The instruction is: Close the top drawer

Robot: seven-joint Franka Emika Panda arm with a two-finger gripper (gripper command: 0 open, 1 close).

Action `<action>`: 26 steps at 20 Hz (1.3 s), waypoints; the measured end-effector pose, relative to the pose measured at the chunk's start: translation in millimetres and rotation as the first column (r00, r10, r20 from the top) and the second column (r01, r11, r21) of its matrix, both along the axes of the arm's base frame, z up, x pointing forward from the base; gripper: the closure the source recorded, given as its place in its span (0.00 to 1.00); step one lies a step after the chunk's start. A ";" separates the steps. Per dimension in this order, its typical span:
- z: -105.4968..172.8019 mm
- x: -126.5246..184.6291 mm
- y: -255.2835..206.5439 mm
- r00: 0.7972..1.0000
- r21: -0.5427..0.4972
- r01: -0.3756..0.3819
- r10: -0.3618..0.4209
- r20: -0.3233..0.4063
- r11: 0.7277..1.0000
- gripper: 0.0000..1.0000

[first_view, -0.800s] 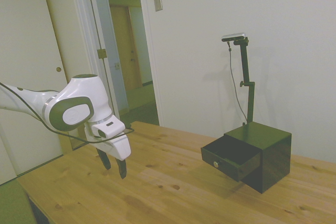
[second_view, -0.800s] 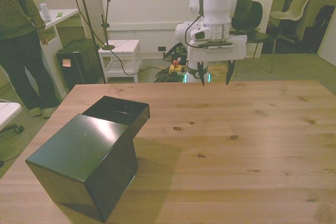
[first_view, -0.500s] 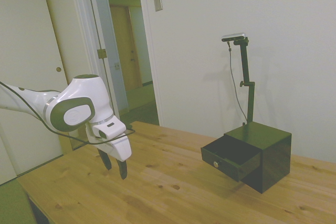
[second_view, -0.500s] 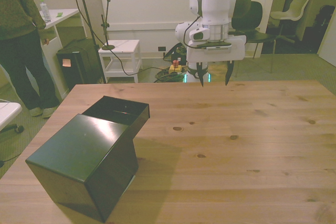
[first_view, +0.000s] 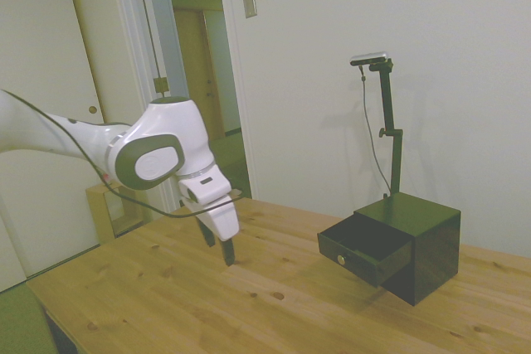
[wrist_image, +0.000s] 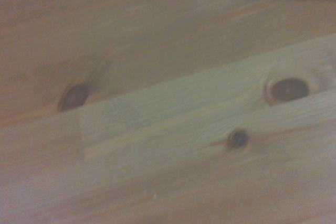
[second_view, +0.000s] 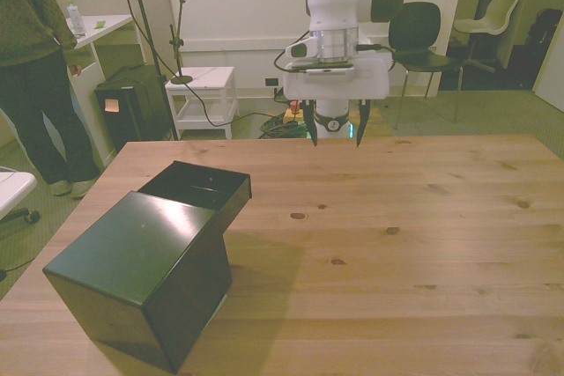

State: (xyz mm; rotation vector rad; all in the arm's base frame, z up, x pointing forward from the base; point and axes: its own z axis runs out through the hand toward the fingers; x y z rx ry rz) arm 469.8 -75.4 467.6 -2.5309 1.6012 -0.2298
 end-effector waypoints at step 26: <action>-12.1 75.7 -150.4 0.978 -0.018 0.204 -0.204 -0.040 0.979 1.00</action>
